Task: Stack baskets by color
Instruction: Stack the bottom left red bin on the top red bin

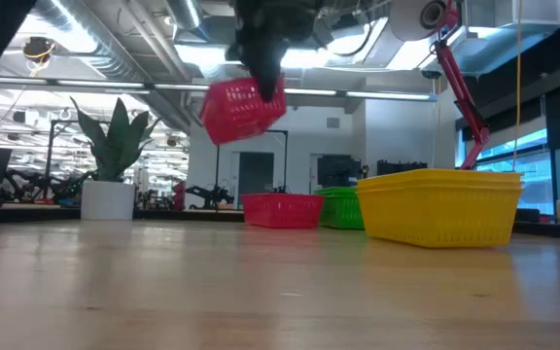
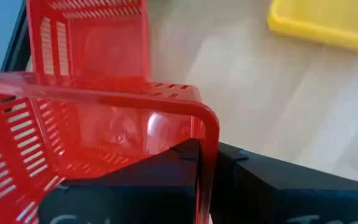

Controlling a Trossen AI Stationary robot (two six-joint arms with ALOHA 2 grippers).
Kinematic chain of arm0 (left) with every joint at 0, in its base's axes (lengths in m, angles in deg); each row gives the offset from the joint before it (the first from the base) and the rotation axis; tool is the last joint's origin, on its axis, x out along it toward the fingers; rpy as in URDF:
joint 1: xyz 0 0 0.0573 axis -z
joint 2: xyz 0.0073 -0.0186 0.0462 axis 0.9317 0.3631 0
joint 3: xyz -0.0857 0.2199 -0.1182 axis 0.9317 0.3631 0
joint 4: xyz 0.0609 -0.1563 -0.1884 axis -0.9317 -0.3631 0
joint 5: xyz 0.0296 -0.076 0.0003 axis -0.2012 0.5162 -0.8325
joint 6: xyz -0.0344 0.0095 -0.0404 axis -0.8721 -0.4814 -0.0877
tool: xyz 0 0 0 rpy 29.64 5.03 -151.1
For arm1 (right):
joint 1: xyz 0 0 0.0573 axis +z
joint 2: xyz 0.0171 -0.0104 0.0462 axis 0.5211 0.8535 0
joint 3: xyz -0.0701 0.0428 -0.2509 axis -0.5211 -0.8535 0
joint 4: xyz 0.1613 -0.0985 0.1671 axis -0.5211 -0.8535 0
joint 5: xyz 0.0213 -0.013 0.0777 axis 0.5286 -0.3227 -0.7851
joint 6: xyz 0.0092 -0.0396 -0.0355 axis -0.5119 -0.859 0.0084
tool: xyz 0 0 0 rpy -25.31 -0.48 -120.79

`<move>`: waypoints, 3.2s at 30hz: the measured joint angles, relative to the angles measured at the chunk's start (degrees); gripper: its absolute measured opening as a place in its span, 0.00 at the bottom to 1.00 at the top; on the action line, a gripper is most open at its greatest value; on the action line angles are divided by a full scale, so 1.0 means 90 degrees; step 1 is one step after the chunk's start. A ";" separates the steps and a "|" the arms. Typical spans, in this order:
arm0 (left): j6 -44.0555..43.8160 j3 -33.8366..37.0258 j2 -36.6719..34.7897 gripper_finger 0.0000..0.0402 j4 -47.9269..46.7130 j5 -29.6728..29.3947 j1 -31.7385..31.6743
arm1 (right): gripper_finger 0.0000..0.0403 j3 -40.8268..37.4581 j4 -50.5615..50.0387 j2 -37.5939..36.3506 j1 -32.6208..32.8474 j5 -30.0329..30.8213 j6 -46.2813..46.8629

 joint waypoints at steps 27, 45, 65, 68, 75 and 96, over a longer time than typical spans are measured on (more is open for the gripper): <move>0.1935 0.0014 0.1286 0.00 0.2147 0.1015 -0.1709 | 0.00 -0.0002 -0.0046 -0.0247 0.0000 0.1433 -0.0137; 0.1970 0.0285 0.1321 0.00 0.1832 0.0851 -0.1755 | 0.00 -0.0002 -0.0041 -0.0252 0.0000 0.1436 0.0031; 0.2264 0.0376 0.1321 0.16 0.1681 0.0824 -0.1779 | 0.00 -0.0002 -0.0041 -0.0252 -0.0001 0.1433 0.0025; 0.2263 0.0376 0.1321 0.16 0.1638 0.0677 -0.1777 | 0.00 -0.0002 -0.0041 -0.0252 0.0000 0.1433 0.0027; 0.2278 0.0376 0.1321 0.09 0.1617 0.0731 -0.1794 | 0.00 -0.0002 -0.0041 -0.0252 0.0000 0.1431 0.0029; 0.2613 -0.0102 0.1309 0.00 0.0433 -0.0112 -0.1767 | 0.00 -0.0002 -0.0039 -0.0252 -0.0001 0.1429 0.0014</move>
